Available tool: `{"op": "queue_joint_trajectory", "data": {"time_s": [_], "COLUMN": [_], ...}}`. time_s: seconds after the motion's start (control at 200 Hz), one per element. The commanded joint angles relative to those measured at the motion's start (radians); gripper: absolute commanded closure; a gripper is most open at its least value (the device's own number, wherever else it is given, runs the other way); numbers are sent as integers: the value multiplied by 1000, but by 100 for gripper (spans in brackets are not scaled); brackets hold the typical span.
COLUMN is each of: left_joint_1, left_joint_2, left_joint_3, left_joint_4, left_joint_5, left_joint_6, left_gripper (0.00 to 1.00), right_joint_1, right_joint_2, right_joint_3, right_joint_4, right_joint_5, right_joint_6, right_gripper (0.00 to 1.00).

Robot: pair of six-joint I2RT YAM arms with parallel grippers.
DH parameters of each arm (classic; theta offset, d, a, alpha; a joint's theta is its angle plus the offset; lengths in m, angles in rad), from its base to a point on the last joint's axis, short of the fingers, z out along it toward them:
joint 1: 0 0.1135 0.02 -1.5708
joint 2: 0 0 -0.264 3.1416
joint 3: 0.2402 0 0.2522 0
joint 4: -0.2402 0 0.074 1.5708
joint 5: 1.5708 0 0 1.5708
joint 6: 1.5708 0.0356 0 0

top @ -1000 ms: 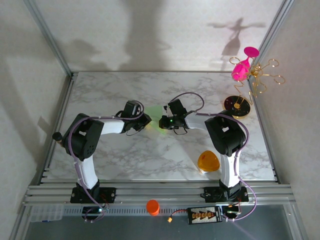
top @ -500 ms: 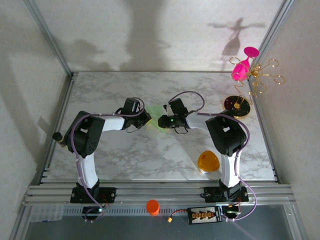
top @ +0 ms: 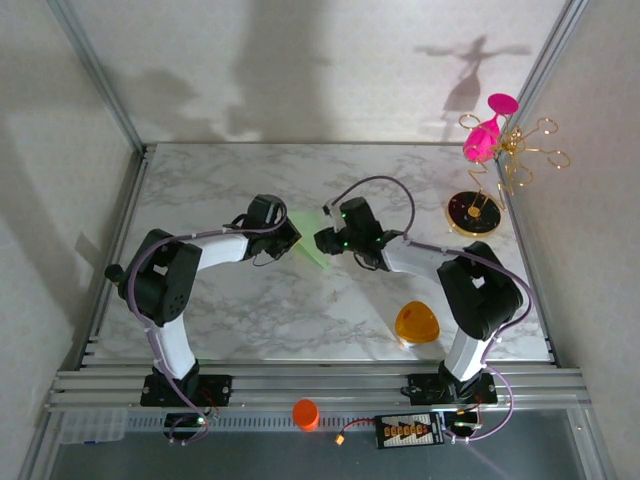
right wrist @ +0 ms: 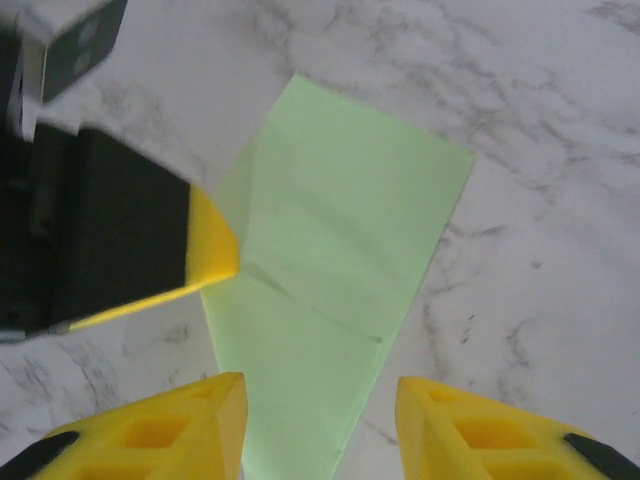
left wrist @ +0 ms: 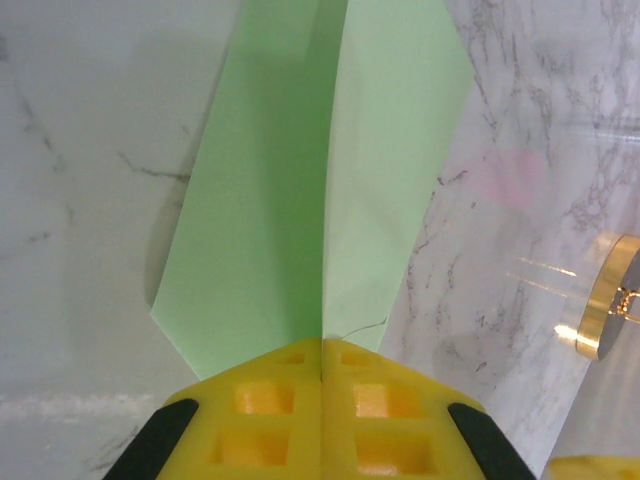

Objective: Fold a paper plane with a square sheet of paper (pick it up from the middle)

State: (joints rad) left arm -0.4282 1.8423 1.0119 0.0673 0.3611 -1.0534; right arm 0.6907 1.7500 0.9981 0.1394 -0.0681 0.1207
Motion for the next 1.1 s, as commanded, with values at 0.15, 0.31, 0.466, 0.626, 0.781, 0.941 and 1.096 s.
{"op": "queue_joint_trajectory", "data": {"time_s": [0.15,0.31,0.466,0.626,0.781,0.941,1.096], "left_joint_1": [-19,-21,-21,-21,-21,-21,-20], "left_joint_2": [-38,-39,-40,-39,-37,-36,-41], "left_joint_3": [10,16,17,19,24,26,28], "left_joint_4": [-61,-71,-78,-82,-92,-98,-104], "left_joint_5": [-65,-73,-74,-69,-65,-67,-67], "left_joint_6": [-95,-100,-102,-102,-97,-96,-92], "left_gripper": [95,95,95,95,94,93,92], "right_joint_1": [121,153,152,153,151,150,145], "right_joint_2": [74,124,166,187,187,192,199], "right_joint_3": [2,30,66,86,88,91,92], "right_joint_4": [-19,-31,-58,-79,-85,-93,-99], "right_joint_5": [203,232,232,244,247,243,243], "right_joint_6": [-99,-88,-69,-59,-53,-55,-59], "right_gripper": [56,58,62,67,73,78,81]}}
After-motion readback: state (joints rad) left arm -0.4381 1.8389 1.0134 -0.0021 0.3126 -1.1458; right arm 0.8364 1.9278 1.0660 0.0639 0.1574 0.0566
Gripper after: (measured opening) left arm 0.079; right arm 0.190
